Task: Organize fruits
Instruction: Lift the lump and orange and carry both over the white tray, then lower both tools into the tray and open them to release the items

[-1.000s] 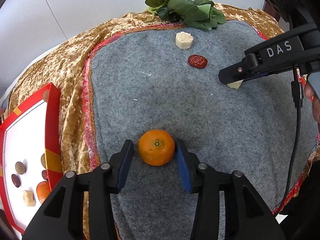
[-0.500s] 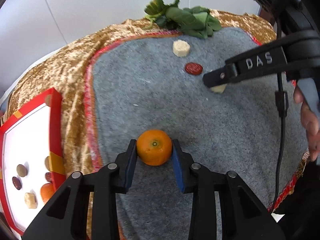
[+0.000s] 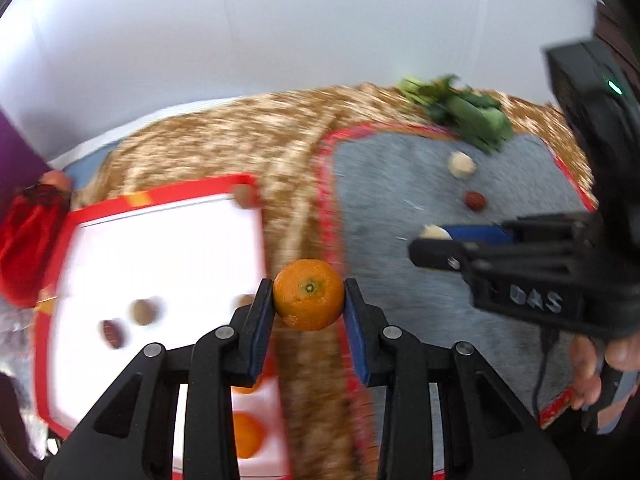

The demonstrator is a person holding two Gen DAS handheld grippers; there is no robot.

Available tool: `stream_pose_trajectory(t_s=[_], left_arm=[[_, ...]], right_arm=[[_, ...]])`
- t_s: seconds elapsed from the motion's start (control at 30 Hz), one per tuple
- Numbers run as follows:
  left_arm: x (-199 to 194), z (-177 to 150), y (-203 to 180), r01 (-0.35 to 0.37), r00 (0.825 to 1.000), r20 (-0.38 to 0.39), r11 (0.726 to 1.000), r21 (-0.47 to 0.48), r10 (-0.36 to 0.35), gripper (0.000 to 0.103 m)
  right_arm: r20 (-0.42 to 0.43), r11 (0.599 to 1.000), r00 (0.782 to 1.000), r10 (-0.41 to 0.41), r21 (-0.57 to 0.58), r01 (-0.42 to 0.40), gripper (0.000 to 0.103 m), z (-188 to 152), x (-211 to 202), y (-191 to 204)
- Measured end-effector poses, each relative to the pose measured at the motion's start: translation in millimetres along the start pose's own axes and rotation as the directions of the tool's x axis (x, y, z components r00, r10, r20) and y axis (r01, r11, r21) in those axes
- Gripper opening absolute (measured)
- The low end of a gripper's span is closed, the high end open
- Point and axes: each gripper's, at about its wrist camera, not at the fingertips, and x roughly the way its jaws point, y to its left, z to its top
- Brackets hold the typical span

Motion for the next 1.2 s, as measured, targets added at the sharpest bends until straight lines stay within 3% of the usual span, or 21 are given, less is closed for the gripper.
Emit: stream_pose_trajectory(t_s=[0.2, 0.4, 0.7, 1.2], left_arm=[[-14, -9, 47, -0.113, 0.993, 0.027, 0.99, -0.089, 0.116, 0.031], [-22, -18, 79, -0.199, 0.978, 0.028, 0.967, -0.157, 0.206, 0.031], [-24, -26, 89, -0.235, 0.97, 0.021, 0.958, -0.166, 0.242, 0.031], [-13, -33, 100, -0.257, 0.966, -0.028, 0.952, -0.168, 0.257, 0.031]], right_arm=[[0.068, 0.99, 0.993, 0.095, -0.113, -0.087, 0.03, -3, -4, 49], [0.113, 0.955, 0.977, 0.184, -0.257, -0.15, 0.03, -19, -7, 95], [0.093, 0.911, 0.972, 0.216, -0.378, -0.166, 0.03, -41, 10, 138], [0.06, 0.877, 0.974, 0.217, -0.451, -0.168, 0.03, -58, 28, 158]])
